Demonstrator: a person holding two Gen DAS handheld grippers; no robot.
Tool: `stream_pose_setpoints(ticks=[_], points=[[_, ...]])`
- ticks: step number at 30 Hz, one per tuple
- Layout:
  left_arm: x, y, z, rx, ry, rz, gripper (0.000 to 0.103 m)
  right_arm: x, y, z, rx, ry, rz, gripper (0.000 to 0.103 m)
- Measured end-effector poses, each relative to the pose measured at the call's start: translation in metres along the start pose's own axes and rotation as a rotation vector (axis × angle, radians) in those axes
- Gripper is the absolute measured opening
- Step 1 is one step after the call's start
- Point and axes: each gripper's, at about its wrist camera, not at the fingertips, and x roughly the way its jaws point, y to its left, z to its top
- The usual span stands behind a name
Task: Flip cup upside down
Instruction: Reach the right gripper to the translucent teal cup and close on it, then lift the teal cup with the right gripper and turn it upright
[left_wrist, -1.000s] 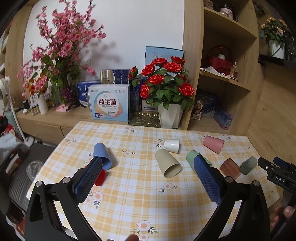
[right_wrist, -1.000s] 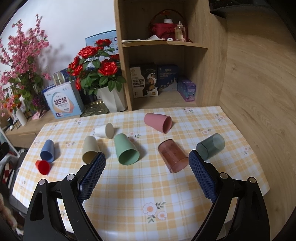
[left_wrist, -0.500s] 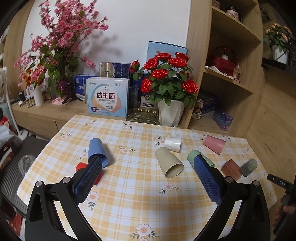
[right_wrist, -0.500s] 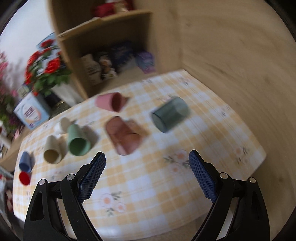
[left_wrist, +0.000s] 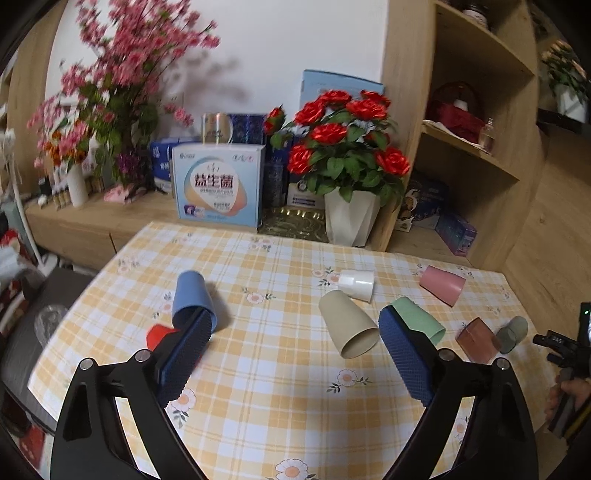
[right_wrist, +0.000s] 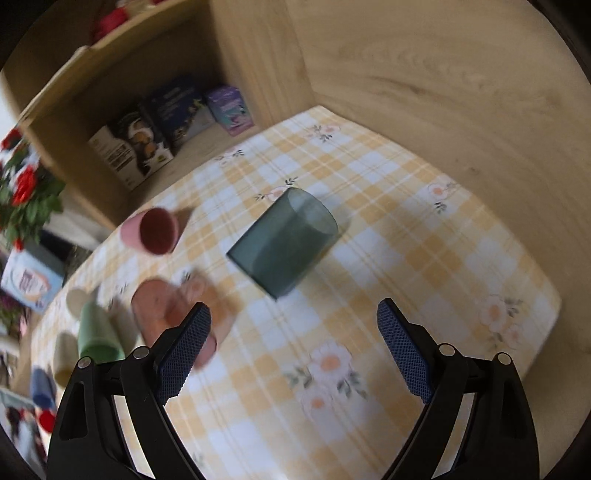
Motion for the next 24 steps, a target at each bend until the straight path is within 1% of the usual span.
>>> stream_pose_setpoints(ticks=[3,7,9,11,12,17,20,22,24], points=[[0.009,0.009,-0.003,-0.038,0.015,0.006,0.089,0.023,0.003,0.015,0.054,0.008,-0.002,0.089],[0.017,0.013,-0.009,-0.037,0.034,0.03,0.087,0.049,0.009,0.03,0.128,0.013,-0.006,0.089],[0.022,0.017,-0.012,-0.047,0.051,0.032,0.086,0.063,0.011,0.037,0.171,0.024,-0.025,0.089],[0.025,0.02,-0.014,-0.058,0.068,0.039,0.085,0.074,0.013,0.043,0.188,0.034,-0.039,0.088],[0.026,0.021,-0.015,-0.06,0.073,0.044,0.085,0.08,0.015,0.046,0.187,0.04,-0.062,0.088],[0.034,0.029,-0.017,-0.067,0.095,0.076,0.085,0.099,0.017,0.055,0.173,0.067,-0.12,0.088],[0.038,0.031,-0.019,-0.073,0.107,0.087,0.085,0.104,0.015,0.057,0.165,0.08,-0.127,0.088],[0.039,0.031,-0.02,-0.075,0.114,0.089,0.085,0.108,0.015,0.057,0.143,0.092,-0.129,0.082],[0.041,0.031,-0.021,-0.076,0.12,0.086,0.085,0.109,0.014,0.057,0.124,0.099,-0.12,0.081]])
